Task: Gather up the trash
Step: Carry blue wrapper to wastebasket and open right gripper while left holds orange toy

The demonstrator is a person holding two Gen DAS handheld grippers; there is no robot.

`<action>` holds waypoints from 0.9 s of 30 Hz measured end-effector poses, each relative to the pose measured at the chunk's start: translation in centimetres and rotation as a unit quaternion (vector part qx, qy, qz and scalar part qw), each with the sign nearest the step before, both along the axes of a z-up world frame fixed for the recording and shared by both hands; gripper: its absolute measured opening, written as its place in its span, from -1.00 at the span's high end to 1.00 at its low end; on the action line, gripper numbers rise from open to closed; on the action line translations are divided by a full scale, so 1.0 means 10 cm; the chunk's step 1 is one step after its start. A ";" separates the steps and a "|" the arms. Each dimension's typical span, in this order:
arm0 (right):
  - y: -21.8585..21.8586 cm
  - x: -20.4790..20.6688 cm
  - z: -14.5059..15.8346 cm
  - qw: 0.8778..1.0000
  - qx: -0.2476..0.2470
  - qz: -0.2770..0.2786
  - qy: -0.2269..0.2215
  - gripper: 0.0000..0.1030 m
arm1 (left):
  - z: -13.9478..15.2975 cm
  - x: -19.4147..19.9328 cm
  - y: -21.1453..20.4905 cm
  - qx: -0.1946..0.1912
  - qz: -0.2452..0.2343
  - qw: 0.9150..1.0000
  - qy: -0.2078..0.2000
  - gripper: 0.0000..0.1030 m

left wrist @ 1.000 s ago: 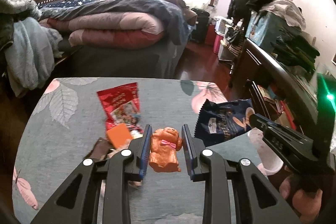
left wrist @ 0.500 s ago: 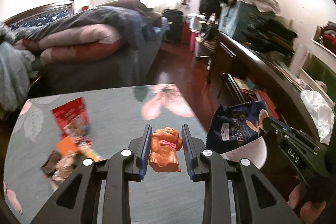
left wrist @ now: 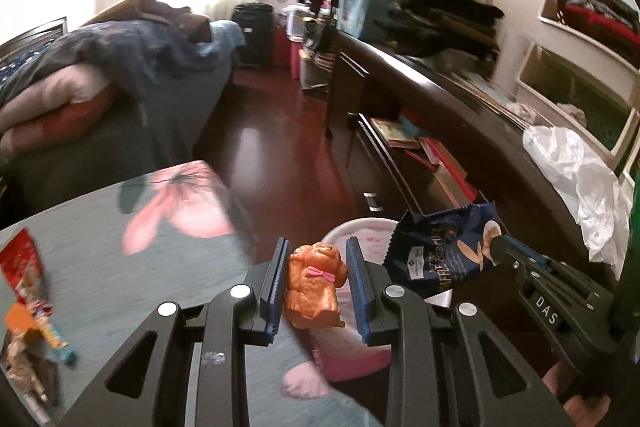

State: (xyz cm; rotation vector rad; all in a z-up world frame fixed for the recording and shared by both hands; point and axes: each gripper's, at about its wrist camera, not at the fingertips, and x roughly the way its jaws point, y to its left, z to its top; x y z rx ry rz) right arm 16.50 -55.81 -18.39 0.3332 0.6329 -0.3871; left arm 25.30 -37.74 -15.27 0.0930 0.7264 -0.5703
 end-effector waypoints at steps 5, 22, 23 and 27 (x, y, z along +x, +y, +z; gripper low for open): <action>-0.21 0.03 -0.18 0.999 -0.013 -0.031 0.020 0.85 | -0.15 0.12 -0.36 0.004 -0.023 1.000 0.017 0.44; -0.36 0.63 -0.85 0.994 -0.063 -0.051 0.076 0.44 | -0.80 0.55 -0.94 0.016 -0.046 0.996 0.074 -0.41; -0.35 0.64 -0.86 0.994 -0.063 -0.049 0.075 0.37 | -0.79 0.55 -0.93 0.015 -0.040 0.997 0.066 -0.58; -0.38 0.66 -0.92 0.994 -0.056 -0.046 0.079 0.21 | -0.77 0.58 -0.89 0.015 -0.020 0.998 0.053 -0.75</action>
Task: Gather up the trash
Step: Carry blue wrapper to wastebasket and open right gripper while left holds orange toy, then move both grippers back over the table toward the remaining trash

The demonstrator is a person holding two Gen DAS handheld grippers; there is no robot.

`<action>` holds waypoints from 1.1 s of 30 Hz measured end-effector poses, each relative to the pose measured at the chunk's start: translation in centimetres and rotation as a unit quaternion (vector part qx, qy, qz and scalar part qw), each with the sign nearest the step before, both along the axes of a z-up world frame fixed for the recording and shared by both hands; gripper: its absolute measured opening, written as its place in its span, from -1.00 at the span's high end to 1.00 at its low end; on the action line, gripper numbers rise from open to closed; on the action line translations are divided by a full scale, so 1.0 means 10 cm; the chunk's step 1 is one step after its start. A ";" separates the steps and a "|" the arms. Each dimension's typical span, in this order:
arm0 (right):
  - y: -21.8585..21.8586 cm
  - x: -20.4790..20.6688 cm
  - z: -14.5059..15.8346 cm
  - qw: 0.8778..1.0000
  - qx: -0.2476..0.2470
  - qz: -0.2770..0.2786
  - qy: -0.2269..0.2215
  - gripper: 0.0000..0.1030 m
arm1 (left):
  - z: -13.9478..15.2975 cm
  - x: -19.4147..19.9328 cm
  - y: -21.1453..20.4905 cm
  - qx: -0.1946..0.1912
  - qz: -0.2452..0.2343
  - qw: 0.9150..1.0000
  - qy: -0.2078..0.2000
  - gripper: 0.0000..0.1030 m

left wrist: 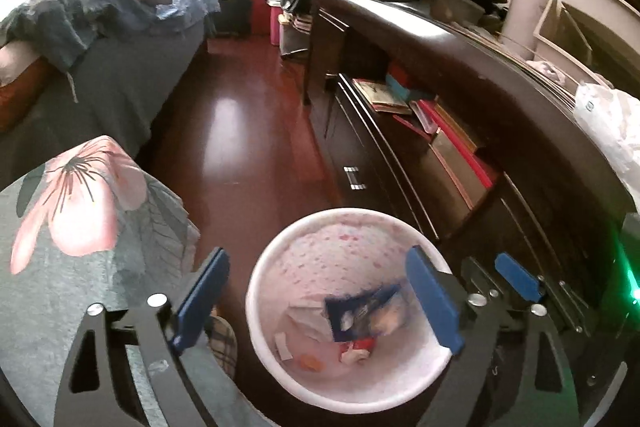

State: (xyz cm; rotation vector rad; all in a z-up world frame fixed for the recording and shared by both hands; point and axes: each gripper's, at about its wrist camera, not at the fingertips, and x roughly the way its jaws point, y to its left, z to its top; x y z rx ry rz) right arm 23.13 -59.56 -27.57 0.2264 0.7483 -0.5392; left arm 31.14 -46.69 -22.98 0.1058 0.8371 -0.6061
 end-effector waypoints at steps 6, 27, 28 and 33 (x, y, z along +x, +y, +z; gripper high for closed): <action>0.08 0.02 -0.06 1.000 0.007 0.003 0.013 0.06 | 0.07 0.02 0.12 -0.010 0.014 1.000 0.007 -0.75; 0.78 -0.37 0.57 1.000 -0.004 0.027 -0.014 -0.51 | 0.61 -0.36 0.78 -0.019 0.041 0.998 -0.041 -0.79; 0.86 -0.39 0.61 0.999 -0.003 0.033 -0.016 -0.52 | 0.63 -0.37 0.85 -0.019 0.046 0.998 -0.044 -0.79; 1.16 -0.43 0.75 0.998 0.003 0.057 -0.023 -0.61 | 0.75 -0.43 1.21 -0.017 0.073 0.996 -0.053 -0.81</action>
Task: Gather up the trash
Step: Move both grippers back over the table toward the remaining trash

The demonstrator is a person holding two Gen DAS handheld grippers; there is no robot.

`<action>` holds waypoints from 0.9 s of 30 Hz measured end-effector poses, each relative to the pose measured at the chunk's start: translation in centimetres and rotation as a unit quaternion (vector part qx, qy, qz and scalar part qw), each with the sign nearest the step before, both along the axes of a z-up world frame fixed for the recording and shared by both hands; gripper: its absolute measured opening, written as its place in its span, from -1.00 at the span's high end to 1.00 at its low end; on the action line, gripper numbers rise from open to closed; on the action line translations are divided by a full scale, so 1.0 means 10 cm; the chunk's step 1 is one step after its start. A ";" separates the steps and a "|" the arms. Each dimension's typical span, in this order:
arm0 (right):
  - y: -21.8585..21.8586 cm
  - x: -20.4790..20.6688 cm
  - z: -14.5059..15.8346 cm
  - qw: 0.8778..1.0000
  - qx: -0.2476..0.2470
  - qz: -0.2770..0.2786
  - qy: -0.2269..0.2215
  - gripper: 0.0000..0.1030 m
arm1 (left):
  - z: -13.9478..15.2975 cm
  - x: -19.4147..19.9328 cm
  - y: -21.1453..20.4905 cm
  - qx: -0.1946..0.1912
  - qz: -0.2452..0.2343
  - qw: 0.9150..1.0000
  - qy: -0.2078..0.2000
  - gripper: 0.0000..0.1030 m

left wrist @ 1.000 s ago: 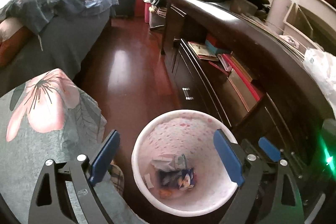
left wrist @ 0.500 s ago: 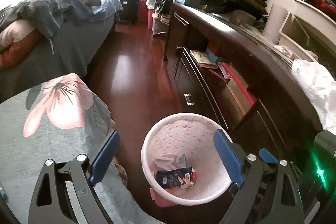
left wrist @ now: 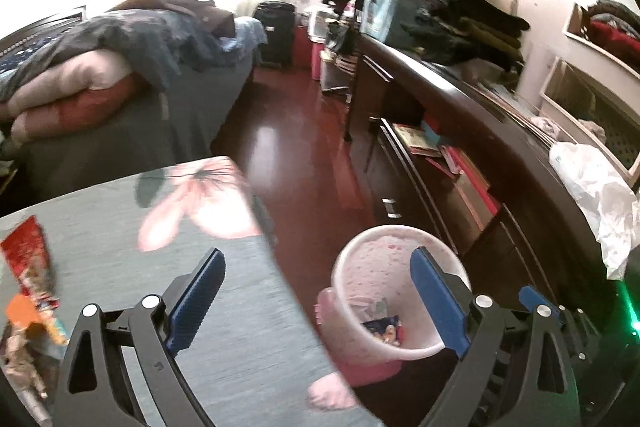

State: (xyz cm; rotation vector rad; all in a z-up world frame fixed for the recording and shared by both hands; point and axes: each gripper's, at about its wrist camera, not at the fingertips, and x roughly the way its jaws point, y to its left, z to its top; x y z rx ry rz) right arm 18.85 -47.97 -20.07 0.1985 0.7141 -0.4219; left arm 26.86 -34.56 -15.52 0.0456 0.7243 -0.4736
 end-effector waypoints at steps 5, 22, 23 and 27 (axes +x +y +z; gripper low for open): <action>0.38 0.00 0.11 0.999 0.004 0.036 -0.006 -0.65 | 0.08 -0.04 0.46 -0.008 0.035 0.999 0.000 -0.86; 1.79 0.28 0.31 0.985 -0.022 0.171 -0.006 -0.75 | 0.05 0.32 2.05 0.024 0.193 0.981 0.023 -0.92; 1.85 0.29 0.31 0.984 -0.023 0.177 -0.006 -0.76 | 0.03 0.38 2.15 0.024 0.202 0.979 0.025 -0.92; 2.09 0.40 0.29 0.979 -0.030 0.201 -0.002 -0.76 | -0.10 0.65 2.42 0.034 0.208 0.976 0.058 -0.92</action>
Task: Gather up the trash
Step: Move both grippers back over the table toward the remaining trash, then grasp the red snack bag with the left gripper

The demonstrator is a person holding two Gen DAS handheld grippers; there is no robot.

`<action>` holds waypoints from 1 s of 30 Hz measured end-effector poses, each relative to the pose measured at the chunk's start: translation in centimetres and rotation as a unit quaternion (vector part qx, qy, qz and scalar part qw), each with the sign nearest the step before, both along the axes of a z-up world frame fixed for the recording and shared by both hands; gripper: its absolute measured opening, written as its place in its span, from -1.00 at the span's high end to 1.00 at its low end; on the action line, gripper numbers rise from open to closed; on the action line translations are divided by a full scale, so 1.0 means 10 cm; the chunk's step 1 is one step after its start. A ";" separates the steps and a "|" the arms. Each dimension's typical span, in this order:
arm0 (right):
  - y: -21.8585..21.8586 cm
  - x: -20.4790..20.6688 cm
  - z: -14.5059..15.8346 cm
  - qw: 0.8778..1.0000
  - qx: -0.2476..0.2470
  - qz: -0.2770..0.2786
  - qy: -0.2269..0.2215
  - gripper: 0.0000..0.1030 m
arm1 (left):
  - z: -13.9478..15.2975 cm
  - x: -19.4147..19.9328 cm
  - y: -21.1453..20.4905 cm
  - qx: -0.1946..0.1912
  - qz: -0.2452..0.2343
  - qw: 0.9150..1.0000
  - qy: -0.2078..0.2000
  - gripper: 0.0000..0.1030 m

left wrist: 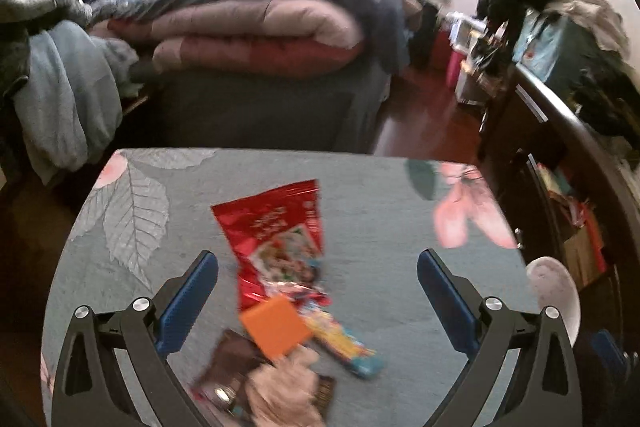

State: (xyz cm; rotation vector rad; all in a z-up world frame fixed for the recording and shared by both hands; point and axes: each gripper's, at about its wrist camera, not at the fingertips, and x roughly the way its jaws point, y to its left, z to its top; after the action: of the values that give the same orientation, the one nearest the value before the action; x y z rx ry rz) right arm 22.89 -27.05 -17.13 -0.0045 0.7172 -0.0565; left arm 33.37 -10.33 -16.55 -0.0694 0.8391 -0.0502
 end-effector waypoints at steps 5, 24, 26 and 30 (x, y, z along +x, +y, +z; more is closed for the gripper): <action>0.22 0.13 -0.03 1.000 -0.008 0.023 0.004 -0.76 | -0.22 0.35 0.17 0.014 -0.004 0.999 0.052 -0.92; 0.80 0.34 -0.12 0.996 -0.028 0.087 0.013 -0.76 | -0.56 0.65 0.45 -0.028 -0.013 0.995 0.094 0.83; 0.86 0.34 -0.12 0.995 -0.029 0.092 0.012 -0.76 | -0.50 0.62 0.46 -0.033 -0.014 0.996 0.082 0.88; 0.96 0.33 -0.09 0.994 -0.030 0.102 0.009 -0.76 | -0.30 0.50 0.60 -0.052 -0.007 0.997 0.049 0.89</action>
State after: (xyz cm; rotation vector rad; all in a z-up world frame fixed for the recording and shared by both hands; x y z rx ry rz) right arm 26.17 -17.43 -18.04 -0.1359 0.7293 0.1187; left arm 38.37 -4.35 -19.52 -0.1653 0.9342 -0.1048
